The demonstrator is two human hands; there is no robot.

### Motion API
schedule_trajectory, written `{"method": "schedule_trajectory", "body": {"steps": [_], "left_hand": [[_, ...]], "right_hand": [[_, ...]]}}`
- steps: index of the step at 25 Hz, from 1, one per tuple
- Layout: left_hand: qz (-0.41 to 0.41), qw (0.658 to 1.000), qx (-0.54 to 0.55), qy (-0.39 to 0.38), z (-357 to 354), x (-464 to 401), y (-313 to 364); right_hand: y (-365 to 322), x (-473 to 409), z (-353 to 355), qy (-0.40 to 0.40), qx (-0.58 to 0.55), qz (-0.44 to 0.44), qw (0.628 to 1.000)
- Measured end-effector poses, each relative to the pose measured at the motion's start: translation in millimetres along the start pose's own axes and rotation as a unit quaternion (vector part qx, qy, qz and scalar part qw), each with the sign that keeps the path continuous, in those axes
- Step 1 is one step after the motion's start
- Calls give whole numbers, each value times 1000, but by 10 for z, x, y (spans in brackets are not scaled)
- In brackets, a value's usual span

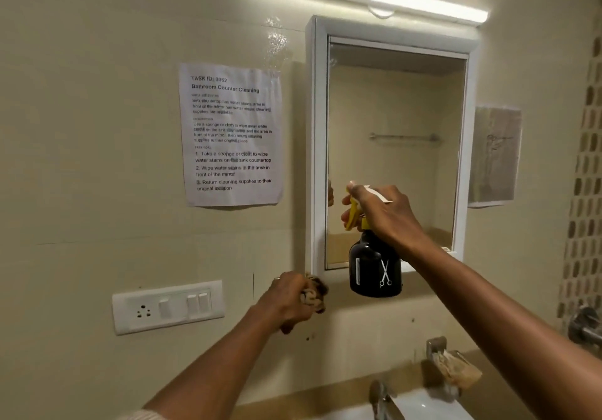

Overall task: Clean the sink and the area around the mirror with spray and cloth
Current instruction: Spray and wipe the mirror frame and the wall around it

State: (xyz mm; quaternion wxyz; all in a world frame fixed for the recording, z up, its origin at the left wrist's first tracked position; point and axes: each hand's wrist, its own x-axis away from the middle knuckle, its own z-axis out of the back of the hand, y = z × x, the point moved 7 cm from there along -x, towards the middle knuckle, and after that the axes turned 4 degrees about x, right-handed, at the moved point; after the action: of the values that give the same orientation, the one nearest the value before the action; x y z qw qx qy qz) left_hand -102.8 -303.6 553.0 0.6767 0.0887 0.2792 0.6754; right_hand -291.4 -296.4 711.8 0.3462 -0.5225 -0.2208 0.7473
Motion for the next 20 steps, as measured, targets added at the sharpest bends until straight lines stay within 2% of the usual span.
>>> {"method": "schedule_trajectory", "body": {"steps": [1, 3, 6, 8, 11, 13, 17, 20], "left_hand": [[7, 998, 60, -1, 116, 23, -9], [6, 985, 158, 65, 559, 42, 76], [-29, 924, 303, 233, 1507, -62, 383], [-88, 884, 320, 331, 2148, -186, 771], [-201, 854, 218, 428, 2875, -442, 1509], [-234, 844, 144, 461, 3145, -617, 1925], [-211, 876, -8, 434, 3164, -1055, 2407], [-191, 855, -116, 469, 3092, -1231, 2581]], "right_hand": [[-35, -3, 33, 1, -1, 7, 1000], [-78, -25, 124, 9, -1, 23, 1000], [-183, -108, 268, 30, -1, 53, 998], [-372, -217, 347, 48, -11, 96, 994], [-812, -505, 492, 94, -23, 166, 981], [-1108, -715, 593, 114, -25, 199, 973], [-1306, -1014, 806, 153, -14, 189, 970], [-1106, -1164, 1018, 177, -4, 142, 974]]}}
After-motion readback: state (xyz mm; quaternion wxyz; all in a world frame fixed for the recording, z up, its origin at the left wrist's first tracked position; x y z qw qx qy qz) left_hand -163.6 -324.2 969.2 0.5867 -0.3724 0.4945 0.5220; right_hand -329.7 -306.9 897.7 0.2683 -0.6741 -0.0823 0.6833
